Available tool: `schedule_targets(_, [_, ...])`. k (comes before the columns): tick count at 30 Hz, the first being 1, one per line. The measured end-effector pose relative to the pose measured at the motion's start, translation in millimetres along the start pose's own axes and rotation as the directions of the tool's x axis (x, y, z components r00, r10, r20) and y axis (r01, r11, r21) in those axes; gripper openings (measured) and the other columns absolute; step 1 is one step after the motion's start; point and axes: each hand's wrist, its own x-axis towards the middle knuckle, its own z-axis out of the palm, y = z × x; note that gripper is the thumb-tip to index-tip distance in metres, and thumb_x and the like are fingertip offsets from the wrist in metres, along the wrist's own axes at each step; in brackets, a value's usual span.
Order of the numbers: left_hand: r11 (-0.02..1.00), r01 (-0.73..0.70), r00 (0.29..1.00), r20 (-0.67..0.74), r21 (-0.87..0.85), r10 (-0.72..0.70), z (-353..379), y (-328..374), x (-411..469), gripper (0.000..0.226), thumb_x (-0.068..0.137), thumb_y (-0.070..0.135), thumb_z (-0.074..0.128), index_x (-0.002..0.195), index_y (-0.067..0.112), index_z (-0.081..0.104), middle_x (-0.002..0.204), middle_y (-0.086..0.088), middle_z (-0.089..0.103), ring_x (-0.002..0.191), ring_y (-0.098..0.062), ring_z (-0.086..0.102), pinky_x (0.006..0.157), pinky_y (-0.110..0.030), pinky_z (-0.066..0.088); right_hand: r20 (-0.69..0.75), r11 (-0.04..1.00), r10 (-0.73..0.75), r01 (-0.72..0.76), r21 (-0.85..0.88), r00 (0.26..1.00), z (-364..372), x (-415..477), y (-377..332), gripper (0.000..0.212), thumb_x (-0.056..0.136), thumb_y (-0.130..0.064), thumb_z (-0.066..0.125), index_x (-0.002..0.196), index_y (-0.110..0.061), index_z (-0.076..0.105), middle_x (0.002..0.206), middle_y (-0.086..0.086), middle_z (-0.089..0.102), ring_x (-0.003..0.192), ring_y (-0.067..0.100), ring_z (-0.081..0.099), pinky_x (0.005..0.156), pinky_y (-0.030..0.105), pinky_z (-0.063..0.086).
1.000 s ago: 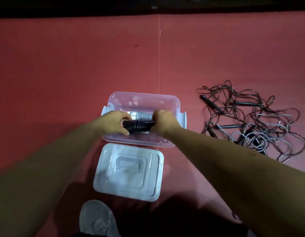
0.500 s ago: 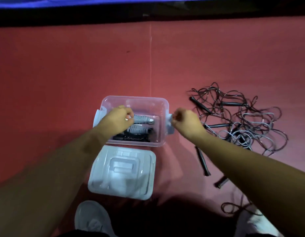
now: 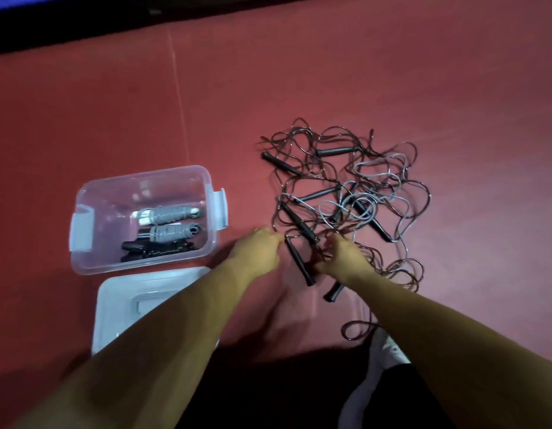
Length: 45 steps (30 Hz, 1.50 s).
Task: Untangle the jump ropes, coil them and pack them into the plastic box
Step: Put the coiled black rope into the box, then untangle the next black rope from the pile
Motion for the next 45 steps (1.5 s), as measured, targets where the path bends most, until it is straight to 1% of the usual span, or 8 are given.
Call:
schedule_targets(6, [0.875, 0.368, 0.930, 0.125, -0.315, -0.347, 57.1, 19.5, 55.1, 0.048, 0.087, 0.054, 0.061, 0.109, 0.012, 0.069, 0.115, -0.014, 0.069, 0.109, -0.033, 0.064, 0.085, -0.036, 0.050, 0.067, 0.992, 0.012, -0.004, -0.125, 0.998, 29.0, 26.7, 6.4, 0.021, 0.076, -0.020, 0.071, 0.096, -0.011, 0.069, 0.101, 0.013, 0.070, 0.099, 0.029, 0.065, 0.076, 0.027, 0.045])
schedule_targets(11, [0.846, 0.455, 0.874, -0.045, -0.278, -0.484, 82.5, 25.9, 64.9, 0.035, 0.091, 0.038, 0.060, 0.105, 0.008, 0.068, 0.113, -0.016, 0.069, 0.107, -0.036, 0.065, 0.083, -0.040, 0.052, 0.015, 0.999, 0.016, -0.016, -0.049, 1.000, 37.3, 41.0, 16.9, 0.020, 0.080, -0.023, 0.069, 0.094, -0.009, 0.069, 0.097, 0.013, 0.069, 0.094, 0.029, 0.064, 0.078, 0.031, 0.050])
schedule_targets(16, [0.796, 0.322, 0.931, 0.018, -0.513, -0.365, 59.5, -1.4, 44.8, 0.020, 0.084, 0.035, 0.051, 0.095, 0.019, 0.057, 0.092, -0.012, 0.073, 0.091, -0.033, 0.070, 0.078, -0.043, 0.058, -0.043, 0.999, 0.040, -0.040, 0.011, 0.998, 24.8, 40.0, 6.4, 0.021, 0.083, -0.028, 0.064, 0.087, -0.007, 0.066, 0.088, 0.018, 0.069, 0.088, 0.035, 0.065, 0.075, 0.035, 0.051])
schedule_targets(22, [0.732, 0.035, 0.991, -0.071, -0.680, -0.114, -51.8, 7.4, -5.8, 0.004, 0.099, 0.026, 0.055, 0.098, 0.026, 0.059, 0.064, 0.005, 0.059, 0.040, -0.021, 0.059, 0.039, -0.020, 0.038, -0.119, 0.926, -0.114, 0.149, 0.346, 0.986, -28.0, 10.6, -49.2, 0.077, 0.074, -0.027, 0.080, 0.140, -0.036, 0.041, 0.124, 0.007, 0.044, 0.105, 0.019, 0.052, 0.106, 0.032, 0.041])
schedule_targets(25, [0.658, -0.034, 0.998, -0.062, -0.753, -0.020, -108.2, 29.1, -45.3, 0.005, 0.100, 0.022, 0.056, 0.101, 0.021, 0.061, 0.058, 0.002, 0.050, 0.032, -0.012, 0.042, 0.035, -0.016, 0.024, -0.006, 0.881, -0.256, 0.236, 0.411, 0.967, -58.8, -20.0, -86.7, 0.026, 0.085, -0.024, 0.073, 0.111, -0.020, 0.070, 0.102, 0.007, 0.061, 0.088, 0.011, 0.054, 0.089, 0.025, 0.043])
schedule_targets(32, [0.149, -0.122, 0.991, -0.113, -0.981, 0.072, -217.3, 70.3, -153.9, 0.018, 0.103, 0.021, 0.044, 0.089, 0.014, 0.053, 0.057, 0.003, 0.036, 0.034, -0.004, 0.022, 0.036, -0.010, 0.014, 0.016, 0.838, -0.340, 0.296, 0.458, 0.940, -112.6, -102.9, -116.6, 0.022, 0.098, -0.009, 0.053, 0.079, -0.006, 0.063, 0.062, 0.001, 0.067, 0.055, 0.007, 0.059, 0.064, 0.024, 0.045])
schedule_targets(40, [-0.302, -0.435, 0.894, -0.446, -0.848, -0.035, -302.5, 80.9, -261.0, 0.022, 0.101, 0.028, 0.043, 0.082, 0.020, 0.051, 0.051, 0.009, 0.034, 0.033, -0.002, 0.022, 0.031, -0.016, 0.014, -0.004, 0.925, -0.285, 0.276, 0.261, 0.958, -138.5, -180.1, -73.1, 0.030, 0.101, -0.017, 0.052, 0.086, 0.004, 0.065, 0.069, 0.012, 0.064, 0.053, 0.015, 0.056, 0.052, 0.019, 0.044])
schedule_targets(45, [-0.139, -0.455, 0.889, -0.441, -0.879, -0.125, -309.4, 76.5, -296.6, 0.021, 0.101, 0.026, 0.046, 0.085, 0.015, 0.054, 0.057, 0.006, 0.037, 0.036, -0.004, 0.025, 0.034, -0.016, 0.016, -0.178, 0.851, -0.365, 0.405, 0.334, 0.914, -175.3, -217.0, -105.9, 0.033, 0.103, -0.031, 0.047, 0.082, -0.010, 0.062, 0.062, 0.001, 0.048, 0.061, 0.019, 0.046, 0.059, 0.035, 0.042])
